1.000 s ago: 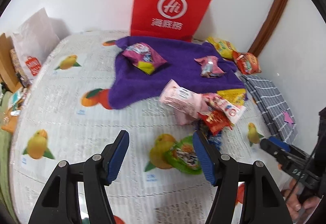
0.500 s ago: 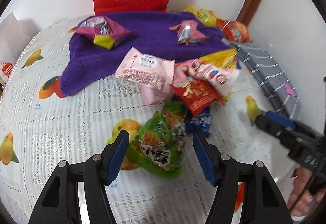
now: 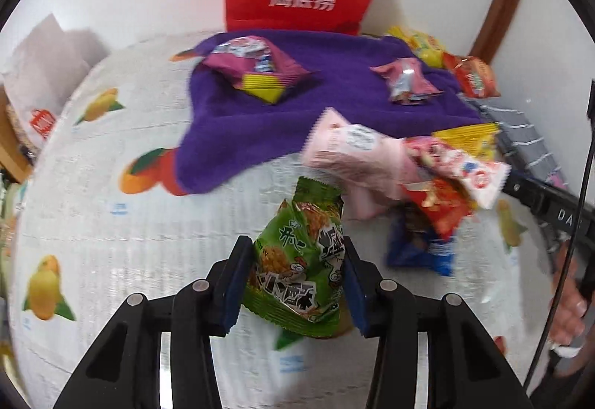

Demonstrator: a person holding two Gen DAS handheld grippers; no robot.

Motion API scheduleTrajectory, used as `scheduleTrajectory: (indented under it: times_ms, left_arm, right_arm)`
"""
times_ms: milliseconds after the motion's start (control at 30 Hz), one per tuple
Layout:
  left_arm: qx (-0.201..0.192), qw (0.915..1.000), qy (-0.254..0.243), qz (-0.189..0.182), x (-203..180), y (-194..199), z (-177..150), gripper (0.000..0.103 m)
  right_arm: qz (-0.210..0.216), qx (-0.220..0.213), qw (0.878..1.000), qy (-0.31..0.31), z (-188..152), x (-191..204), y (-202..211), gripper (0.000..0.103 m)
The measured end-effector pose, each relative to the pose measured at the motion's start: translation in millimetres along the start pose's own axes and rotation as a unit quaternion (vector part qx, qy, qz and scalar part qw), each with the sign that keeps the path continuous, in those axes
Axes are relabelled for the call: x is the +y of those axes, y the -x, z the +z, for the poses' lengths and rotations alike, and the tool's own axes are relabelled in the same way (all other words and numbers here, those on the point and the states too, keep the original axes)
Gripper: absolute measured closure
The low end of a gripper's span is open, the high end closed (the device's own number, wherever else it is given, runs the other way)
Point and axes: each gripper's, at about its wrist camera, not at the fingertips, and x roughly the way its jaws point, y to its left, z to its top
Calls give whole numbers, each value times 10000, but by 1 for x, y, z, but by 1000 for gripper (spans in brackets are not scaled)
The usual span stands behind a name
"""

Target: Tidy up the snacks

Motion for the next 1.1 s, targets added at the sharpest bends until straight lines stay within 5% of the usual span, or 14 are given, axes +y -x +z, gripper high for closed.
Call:
scheduleTrajectory:
  times_ms: [367, 500, 800, 1100]
  left_arm:
    - [-8, 10000, -23, -35, 2, -9, 1, 59]
    - [-5, 9999, 79, -125, 5, -7, -1, 59]
    - [-88, 9997, 178, -175, 6, 17, -2, 59]
    - [-458, 9987, 211, -91, 6, 56, 29, 59]
  right_arm:
    - [-43, 161, 9997, 176, 7, 9, -34, 44]
    - [5, 49, 9999, 121, 5, 5, -26, 55]
    - [109, -278, 9996, -21, 4, -5, 29, 55]
    - [218, -793, 9966, -77, 39, -6, 87, 55]
